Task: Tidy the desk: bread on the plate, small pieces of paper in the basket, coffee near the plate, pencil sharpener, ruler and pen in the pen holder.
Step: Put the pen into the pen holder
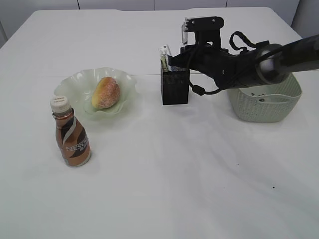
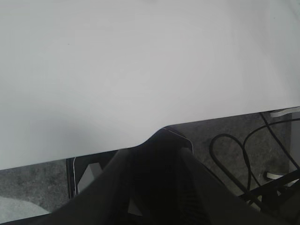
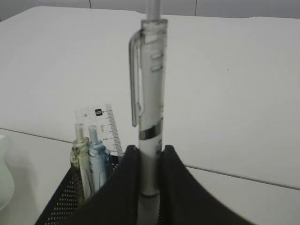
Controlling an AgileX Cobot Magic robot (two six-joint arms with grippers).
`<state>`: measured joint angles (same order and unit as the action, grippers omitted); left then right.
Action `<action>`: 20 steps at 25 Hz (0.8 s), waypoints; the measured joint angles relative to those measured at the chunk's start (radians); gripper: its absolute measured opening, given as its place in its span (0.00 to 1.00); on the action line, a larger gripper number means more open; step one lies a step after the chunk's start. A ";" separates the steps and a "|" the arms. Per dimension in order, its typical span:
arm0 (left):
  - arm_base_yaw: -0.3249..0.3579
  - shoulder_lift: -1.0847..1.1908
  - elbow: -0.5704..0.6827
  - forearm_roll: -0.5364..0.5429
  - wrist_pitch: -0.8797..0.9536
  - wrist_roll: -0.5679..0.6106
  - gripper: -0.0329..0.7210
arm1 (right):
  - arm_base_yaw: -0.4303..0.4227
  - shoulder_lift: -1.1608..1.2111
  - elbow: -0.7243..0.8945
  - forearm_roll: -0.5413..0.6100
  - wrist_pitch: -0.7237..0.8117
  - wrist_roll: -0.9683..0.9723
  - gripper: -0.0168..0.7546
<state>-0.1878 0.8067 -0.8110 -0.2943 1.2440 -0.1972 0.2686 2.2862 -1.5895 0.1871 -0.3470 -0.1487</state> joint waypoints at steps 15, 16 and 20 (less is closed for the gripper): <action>0.000 0.000 0.000 0.000 0.000 0.000 0.36 | 0.002 0.000 -0.030 -0.084 0.098 -0.002 0.12; 0.000 0.000 0.000 0.000 0.000 0.000 0.36 | 0.002 0.000 -0.043 -0.103 0.113 -0.002 0.13; 0.000 0.000 0.000 0.000 0.000 0.000 0.36 | 0.004 0.000 -0.078 -0.127 0.132 -0.002 0.15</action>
<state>-0.1878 0.8067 -0.8110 -0.2943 1.2440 -0.1972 0.2725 2.2862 -1.6675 0.0599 -0.2147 -0.1503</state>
